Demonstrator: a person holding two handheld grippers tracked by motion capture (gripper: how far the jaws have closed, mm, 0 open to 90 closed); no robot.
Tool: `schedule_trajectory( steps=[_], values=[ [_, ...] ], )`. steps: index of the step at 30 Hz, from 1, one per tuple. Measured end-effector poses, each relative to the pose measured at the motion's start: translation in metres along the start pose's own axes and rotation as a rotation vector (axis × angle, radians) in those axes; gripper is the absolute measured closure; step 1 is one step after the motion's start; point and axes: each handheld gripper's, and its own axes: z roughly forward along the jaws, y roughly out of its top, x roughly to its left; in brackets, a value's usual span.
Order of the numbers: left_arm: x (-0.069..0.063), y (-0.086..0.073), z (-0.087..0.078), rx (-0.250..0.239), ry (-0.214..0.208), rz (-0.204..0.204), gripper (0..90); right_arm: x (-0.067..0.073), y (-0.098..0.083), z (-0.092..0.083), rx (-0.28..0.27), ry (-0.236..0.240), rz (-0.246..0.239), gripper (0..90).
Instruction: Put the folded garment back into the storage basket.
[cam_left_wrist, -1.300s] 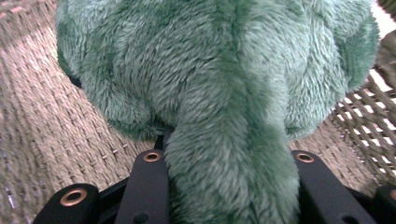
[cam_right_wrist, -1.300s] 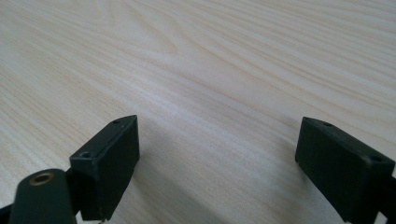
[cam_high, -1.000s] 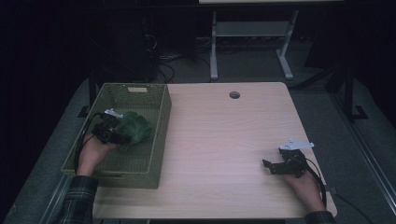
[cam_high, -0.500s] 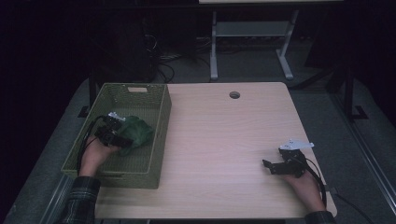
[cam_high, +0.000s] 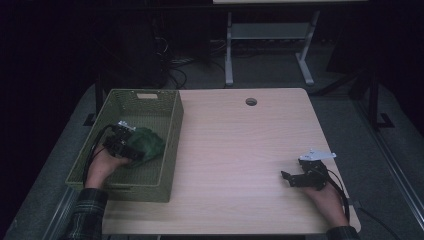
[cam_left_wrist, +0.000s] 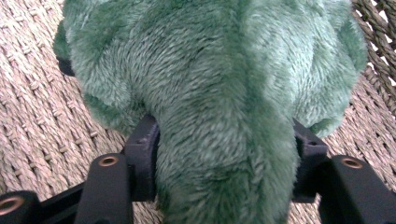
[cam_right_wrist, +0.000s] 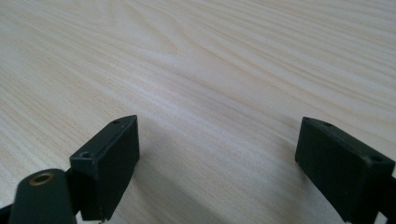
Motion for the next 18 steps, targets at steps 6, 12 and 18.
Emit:
schedule_trajectory(
  steps=[6,12,18],
  values=[
    [0.0005,-0.0003,0.0014,-0.006,0.003,0.009,21.7,0.0,0.0,0.0,0.0,0.0,0.0,13.3],
    [-0.0008,-0.0007,0.0014,-0.016,0.001,0.022,13.0,0.0,0.0,0.0,0.0,0.0,0.0,13.3],
    [0.0013,-0.0018,-0.0063,-0.049,-0.016,0.009,13.1,0.0,0.0,0.0,0.0,0.0,0.0,13.3]
  ],
)
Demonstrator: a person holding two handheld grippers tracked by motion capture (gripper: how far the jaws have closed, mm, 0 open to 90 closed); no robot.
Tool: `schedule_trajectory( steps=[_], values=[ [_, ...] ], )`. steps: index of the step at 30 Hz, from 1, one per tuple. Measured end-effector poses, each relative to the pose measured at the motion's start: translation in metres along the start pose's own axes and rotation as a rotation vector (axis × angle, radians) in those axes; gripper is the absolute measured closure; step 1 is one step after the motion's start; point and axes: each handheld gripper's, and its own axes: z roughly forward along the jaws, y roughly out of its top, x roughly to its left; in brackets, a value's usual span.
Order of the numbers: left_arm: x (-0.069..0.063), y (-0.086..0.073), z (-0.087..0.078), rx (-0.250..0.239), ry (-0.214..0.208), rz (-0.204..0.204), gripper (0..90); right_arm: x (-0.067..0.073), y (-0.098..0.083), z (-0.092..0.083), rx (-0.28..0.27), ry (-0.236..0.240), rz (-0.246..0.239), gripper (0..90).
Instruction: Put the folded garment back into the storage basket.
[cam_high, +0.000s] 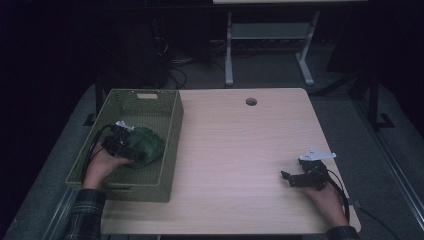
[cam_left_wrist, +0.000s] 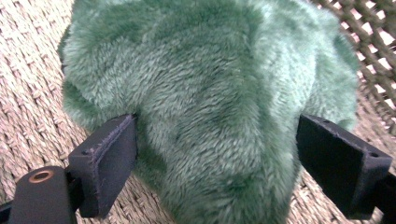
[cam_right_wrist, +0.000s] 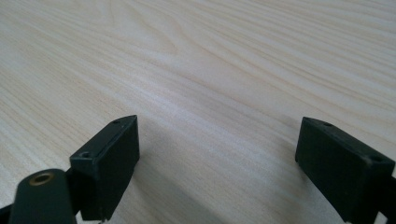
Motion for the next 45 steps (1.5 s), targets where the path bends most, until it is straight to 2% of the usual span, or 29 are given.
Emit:
schedule_trajectory(
  steps=[7,15,18,23,29,39,45],
  values=[
    [0.001,0.003,-0.013,-0.039,0.004,-0.001,13.1,0.0,0.0,0.0,0.0,0.0,0.0,13.3],
    [-0.009,0.013,-0.033,-0.105,0.003,0.007,13.1,0.0,0.0,0.0,0.0,0.0,0.0,13.2],
    [-0.016,0.018,-0.041,-0.139,0.001,0.014,13.1,0.0,0.0,0.0,0.0,0.0,0.0,13.3],
    [-0.03,0.027,-0.051,-0.188,-0.024,0.027,13.3,0.0,0.0,0.0,0.0,0.0,0.0,13.2],
    [-0.046,0.038,-0.06,-0.229,-0.057,0.059,13.5,0.0,0.0,0.0,0.0,0.0,0.0,13.2],
    [-0.079,0.054,-0.063,-0.288,-0.096,0.124,13.7,0.0,0.0,0.0,0.0,0.0,0.0,13.3],
    [-0.101,0.063,-0.058,-0.312,-0.128,0.147,13.8,0.0,0.0,0.0,0.0,0.0,0.0,13.2]
  ],
)
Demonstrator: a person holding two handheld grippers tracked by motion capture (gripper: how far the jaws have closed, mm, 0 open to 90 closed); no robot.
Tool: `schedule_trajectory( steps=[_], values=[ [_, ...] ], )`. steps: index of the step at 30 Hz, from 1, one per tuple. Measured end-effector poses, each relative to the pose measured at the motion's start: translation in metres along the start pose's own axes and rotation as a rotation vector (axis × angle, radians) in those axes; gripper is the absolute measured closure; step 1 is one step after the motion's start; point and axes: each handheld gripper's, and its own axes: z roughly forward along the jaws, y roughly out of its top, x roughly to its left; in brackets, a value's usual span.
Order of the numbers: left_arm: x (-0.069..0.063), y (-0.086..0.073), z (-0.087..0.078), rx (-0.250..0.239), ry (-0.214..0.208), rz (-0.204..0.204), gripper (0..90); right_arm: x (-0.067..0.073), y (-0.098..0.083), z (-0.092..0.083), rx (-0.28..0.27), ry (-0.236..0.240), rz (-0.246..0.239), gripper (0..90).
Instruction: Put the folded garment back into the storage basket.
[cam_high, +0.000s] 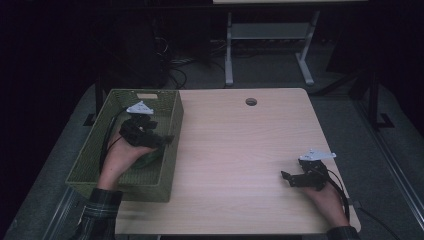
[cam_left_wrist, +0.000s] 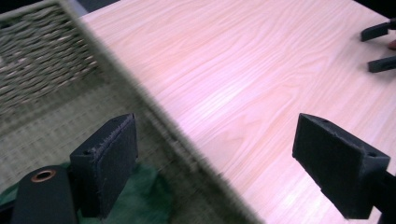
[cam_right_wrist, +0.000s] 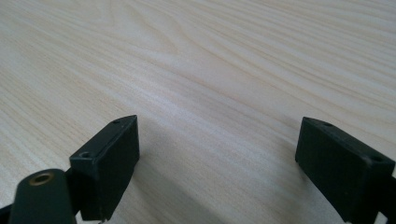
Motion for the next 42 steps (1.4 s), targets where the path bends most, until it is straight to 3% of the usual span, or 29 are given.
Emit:
schedule_trajectory(
  steps=[13,25,34,42],
  values=[
    [-0.042,0.013,0.031,-0.028,-0.054,0.037,13.8,0.0,0.0,0.0,0.0,0.001,0.0,13.2],
    [-0.084,0.016,0.073,-0.06,-0.087,0.077,13.8,0.0,0.0,0.0,0.001,0.001,0.0,13.1],
    [-0.106,-0.002,0.113,-0.04,-0.096,0.133,13.8,0.0,0.0,0.0,0.001,0.001,0.0,13.0],
    [-0.11,-0.025,0.144,-0.009,-0.1,0.146,13.9,0.0,0.0,0.0,0.001,0.001,-0.001,12.9]
  ],
)
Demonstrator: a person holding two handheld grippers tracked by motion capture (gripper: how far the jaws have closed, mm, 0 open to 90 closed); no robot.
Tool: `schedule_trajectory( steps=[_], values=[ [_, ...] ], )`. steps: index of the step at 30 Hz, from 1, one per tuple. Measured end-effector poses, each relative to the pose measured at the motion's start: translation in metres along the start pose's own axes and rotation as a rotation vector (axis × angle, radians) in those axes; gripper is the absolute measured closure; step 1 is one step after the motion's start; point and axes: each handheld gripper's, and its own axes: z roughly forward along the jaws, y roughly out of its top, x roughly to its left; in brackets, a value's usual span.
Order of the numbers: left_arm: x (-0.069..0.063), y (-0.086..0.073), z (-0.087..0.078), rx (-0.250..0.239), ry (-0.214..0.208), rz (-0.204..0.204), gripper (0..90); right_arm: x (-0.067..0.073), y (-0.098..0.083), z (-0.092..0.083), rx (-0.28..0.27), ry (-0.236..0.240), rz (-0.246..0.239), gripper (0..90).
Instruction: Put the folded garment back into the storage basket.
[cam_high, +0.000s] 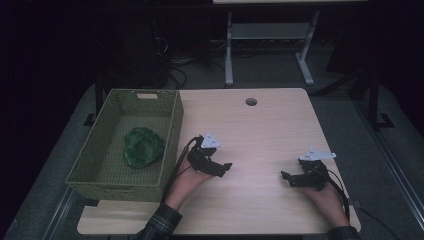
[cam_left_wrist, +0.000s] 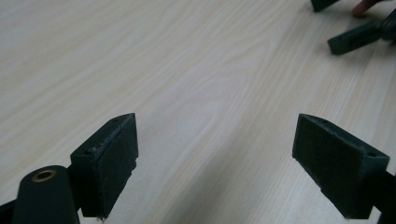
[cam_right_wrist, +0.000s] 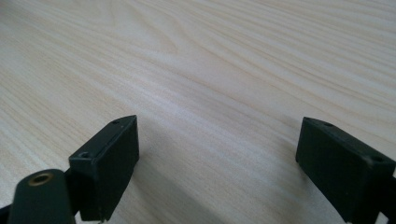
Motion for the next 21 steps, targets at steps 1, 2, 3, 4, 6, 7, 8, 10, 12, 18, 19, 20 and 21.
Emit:
schedule_trajectory(
  steps=[1,2,3,4,6,7,8,10,12,18,19,20,21],
  values=[
    [0.0,-0.002,0.002,0.003,0.004,0.001,13.9,0.0,0.0,0.0,0.0,0.0,0.0,12.9],
    [0.0,-0.007,0.006,0.006,0.003,-0.003,13.9,0.0,0.0,0.0,0.0,0.0,0.0,12.9],
    [0.001,-0.008,0.008,0.012,0.003,-0.004,13.9,0.0,0.0,0.0,0.0,0.0,0.0,12.9],
    [0.001,-0.011,0.01,0.014,0.004,-0.002,13.9,0.0,0.0,0.0,0.0,0.0,0.0,12.9],
    [0.002,-0.016,0.014,0.018,0.005,-0.007,13.9,0.0,0.0,0.0,0.0,0.0,0.0,12.9],
    [0.003,-0.018,0.016,0.019,0.009,-0.008,13.9,0.0,0.0,0.0,0.0,0.0,0.0,12.9],
    [0.003,-0.02,0.017,0.025,0.011,-0.007,13.9,0.0,0.0,0.0,0.0,0.0,0.0,12.9],
    [0.004,-0.024,0.019,0.033,0.019,-0.004,13.9,0.0,0.0,0.0,0.0,0.0,0.0,12.9],
    [0.005,-0.027,0.022,0.041,0.021,-0.006,13.9,0.0,0.0,0.0,0.0,0.0,0.0,12.9],
    [0.006,-0.035,0.03,0.057,0.035,0.001,13.9,0.0,0.0,0.0,0.0,0.0,0.0,12.9],
    [0.006,-0.036,0.03,0.046,0.037,0.0,13.8,0.0,0.0,0.0,0.0,0.0,0.0,12.8],
    [0.006,-0.037,0.031,0.042,0.039,0.001,13.9,0.0,0.0,0.0,0.0,0.0,0.0,12.8],
    [0.006,-0.037,0.03,0.041,0.038,0.0,13.9,0.0,0.0,0.0,0.0,0.0,0.0,12.8]
  ],
)
